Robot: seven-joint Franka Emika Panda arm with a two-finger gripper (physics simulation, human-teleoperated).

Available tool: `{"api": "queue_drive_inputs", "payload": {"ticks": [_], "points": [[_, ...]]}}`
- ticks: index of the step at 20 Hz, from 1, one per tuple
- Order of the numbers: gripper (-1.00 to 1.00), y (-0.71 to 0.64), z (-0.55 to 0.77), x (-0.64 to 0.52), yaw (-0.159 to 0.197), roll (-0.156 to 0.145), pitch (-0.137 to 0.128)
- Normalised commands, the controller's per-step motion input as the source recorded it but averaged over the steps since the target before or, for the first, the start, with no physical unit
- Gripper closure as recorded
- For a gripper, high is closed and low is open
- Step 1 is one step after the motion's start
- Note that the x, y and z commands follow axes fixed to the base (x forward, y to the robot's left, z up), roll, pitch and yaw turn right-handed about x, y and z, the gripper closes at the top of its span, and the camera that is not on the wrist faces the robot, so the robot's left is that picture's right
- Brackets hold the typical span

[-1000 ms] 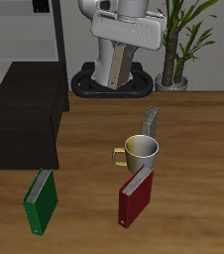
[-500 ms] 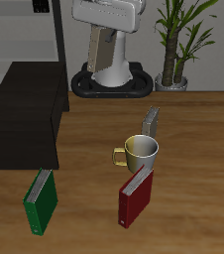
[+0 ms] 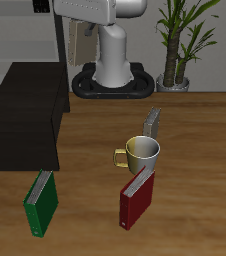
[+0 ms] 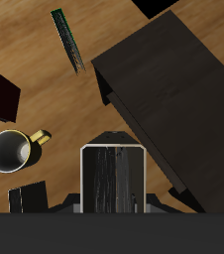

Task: Place the left yellow book upright on top of the shelf and place the white-yellow mug on top of the shelf

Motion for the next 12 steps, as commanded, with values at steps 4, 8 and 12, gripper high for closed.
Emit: {"api": "queue_drive_inputs", "payload": {"ticks": [4,8,12], "points": [[1.00,-0.55,0.02,-0.11,-0.052,-0.041,-0.016],[1.00,-0.51,-0.02,-0.10,-0.102,-0.061,-0.020],[1.00,-0.24,0.05,-0.11,-0.052,-0.037,-0.026]]}}
